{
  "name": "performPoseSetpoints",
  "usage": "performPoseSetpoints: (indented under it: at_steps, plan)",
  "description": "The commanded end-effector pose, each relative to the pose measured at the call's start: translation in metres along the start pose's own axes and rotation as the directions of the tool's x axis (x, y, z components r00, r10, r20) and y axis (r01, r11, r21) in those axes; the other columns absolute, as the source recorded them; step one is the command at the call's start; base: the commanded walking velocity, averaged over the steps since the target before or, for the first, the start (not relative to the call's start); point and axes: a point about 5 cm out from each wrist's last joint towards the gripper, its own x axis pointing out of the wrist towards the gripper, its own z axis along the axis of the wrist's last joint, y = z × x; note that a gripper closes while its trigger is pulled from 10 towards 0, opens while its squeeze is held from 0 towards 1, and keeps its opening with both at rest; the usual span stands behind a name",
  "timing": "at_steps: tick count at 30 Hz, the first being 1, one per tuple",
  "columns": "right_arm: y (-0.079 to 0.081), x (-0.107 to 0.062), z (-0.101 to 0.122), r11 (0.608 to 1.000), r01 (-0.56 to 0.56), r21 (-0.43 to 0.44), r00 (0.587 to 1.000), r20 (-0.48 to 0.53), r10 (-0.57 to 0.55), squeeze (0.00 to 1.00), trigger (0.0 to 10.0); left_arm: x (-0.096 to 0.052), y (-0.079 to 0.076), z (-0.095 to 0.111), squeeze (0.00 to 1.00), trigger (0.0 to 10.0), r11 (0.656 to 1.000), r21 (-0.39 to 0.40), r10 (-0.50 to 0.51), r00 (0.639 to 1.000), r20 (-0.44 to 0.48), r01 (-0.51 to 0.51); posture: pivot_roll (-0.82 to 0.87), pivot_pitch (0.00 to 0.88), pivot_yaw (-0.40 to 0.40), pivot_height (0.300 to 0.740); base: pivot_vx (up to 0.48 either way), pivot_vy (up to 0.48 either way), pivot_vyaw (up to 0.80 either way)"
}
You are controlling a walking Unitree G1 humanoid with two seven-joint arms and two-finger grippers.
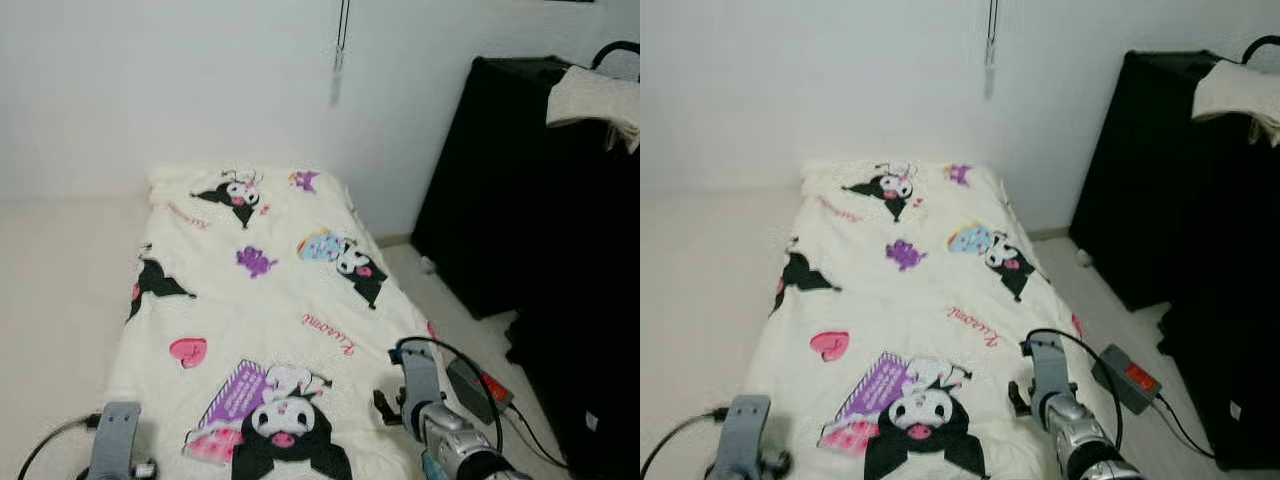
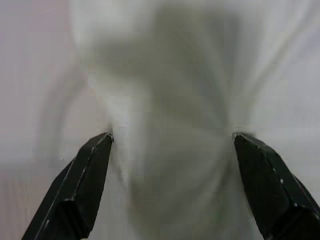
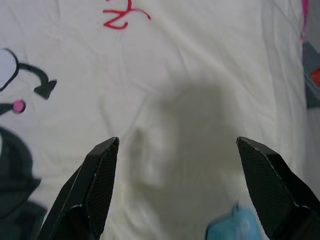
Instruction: Clean up the room
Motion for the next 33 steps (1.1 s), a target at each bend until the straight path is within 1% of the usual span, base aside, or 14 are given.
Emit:
performPoseSetpoints:
  at_steps: [1, 2, 3, 5, 7, 11, 13, 18, 20, 22, 24, 29, 33]
  plan:
    - [0.001, 0.0, -0.007, 1.0, 0.005, -0.004, 1.0, -0.013, -0.005, 0.0, 10.0, -0.001, -0.003, -0.01, 0.0, 10.0, 1.0, 0.008, 0.0, 0.999, -0.036, 0.0, -0.01, 0.0, -0.056, 0.681, 0.0, 0.0, 0.0]
    - [0.0, -0.001, -0.011, 1.0, 0.006, -0.002, 1.0, -0.024, -0.006, 0.0, 10.0, -0.003, -0.004, -0.02, 0.0, 10.0, 1.0, 0.013, 0.001, 0.997, -0.074, 0.0, -0.01, 0.0, -0.052, 0.686, 0.0, 0.0, 0.0]
    - [0.0, -0.001, -0.011, 1.0, 0.006, -0.002, 1.0, -0.024, -0.006, 0.0, 10.0, -0.003, -0.004, -0.02, 0.0, 10.0, 1.0, 0.013, 0.001, 0.997, -0.074, 0.0, -0.01, 0.0, -0.052, 0.686, 0.0, 0.0, 0.0]
    - [0.0, -0.002, -0.019, 1.0, 0.009, 0.001, 0.999, -0.042, -0.009, 0.0, 10.0, -0.007, -0.005, -0.035, 0.0, 10.0, 1.0, 0.024, 0.0, 0.992, -0.126, 0.003, -0.01, 0.0, -0.047, 0.696, 0.0, 0.0, 0.0]
    - [-0.001, -0.003, -0.025, 1.0, 0.012, -0.003, 0.998, -0.06, -0.012, 0.0, 10.0, -0.009, -0.007, -0.043, 0.0, 10.0, 0.997, 0.071, -0.005, 0.988, -0.153, 0.016, -0.01, 0.0, -0.047, 0.706, 0.0, 0.0, 0.0]
    - [0.0, -0.004, -0.03, 1.0, 0.013, 0.0, 0.997, -0.073, -0.012, 0.0, 10.0, -0.009, -0.008, -0.043, 0.0, 10.0, 0.996, 0.083, -0.005, 0.987, -0.16, 0.019, -0.01, 0.0, -0.046, 0.721, -0.12, 0.0, 0.0]
    - [0.001, -0.005, -0.036, 1.0, 0.014, 0.0, 0.996, -0.087, -0.014, 0.0, 10.0, -0.009, -0.008, -0.044, 0.0, 10.0, 0.995, 0.092, -0.006, 0.986, -0.169, 0.022, -0.01, 0.0, -0.044, 0.736, -0.431, 0.0, 0.0]
    - [-0.001, -0.006, -0.042, 1.0, 0.021, 0.005, 0.994, -0.106, -0.021, 0.0, 10.0, -0.009, -0.008, -0.044, 0.0, 10.0, 0.994, 0.108, -0.006, 0.985, -0.17, 0.025, -0.01, 0.0, -0.042, 0.74, -0.48, 0.0, 0.0]
    - [-0.001, -0.007, -0.045, 1.0, 0.024, 0.005, 0.993, -0.113, -0.023, 0.0, 10.0, -0.009, -0.008, -0.044, 0.0, 10.0, 0.995, 0.099, -0.011, 0.985, -0.171, 0.029, -0.01, 0.0, -0.042, 0.74, 0.0, 0.0, 0.0]
    - [-0.003, -0.008, -0.049, 0.999, 0.031, 0.011, 0.992, -0.125, -0.029, 0.0, 10.0, -0.009, -0.01, -0.045, 0.0, 10.0, 0.991, 0.124, -0.027, 0.984, -0.178, 0.05, -0.01, 0.0, -0.041, 0.74, 0.0, 0.0, 0.0]
    - [-0.003, -0.008, -0.049, 0.999, 0.031, 0.011, 0.992, -0.125, -0.029, 0.0, 10.0, -0.009, -0.01, -0.045, 0.0, 10.0, 0.991, 0.124, -0.027, 0.984, -0.178, 0.05, -0.01, 0.0, -0.041, 0.74, 0.0, 0.0, 0.0]
    - [-0.006, -0.012, -0.063, 0.998, 0.052, 0.024, 0.985, -0.168, -0.048, 0.0, 10.0, -0.01, -0.014, -0.047, 0.0, 10.0, 0.982, 0.176, -0.041, 0.981, -0.189, 0.075, -0.01, 0.0, -0.041, 0.74, 0.0, 0.0, 0.0]
    - [-0.009, -0.012, -0.065, 0.998, 0.067, 0.014, 0.983, -0.172, -0.064, 0.0, 10.0, -0.01, -0.015, -0.048, 0.0, 10.0, 0.979, 0.187, -0.046, 0.98, -0.195, 0.083, -0.01, 0.0, -0.041, 0.74, 0.0, 0.0, 0.0]
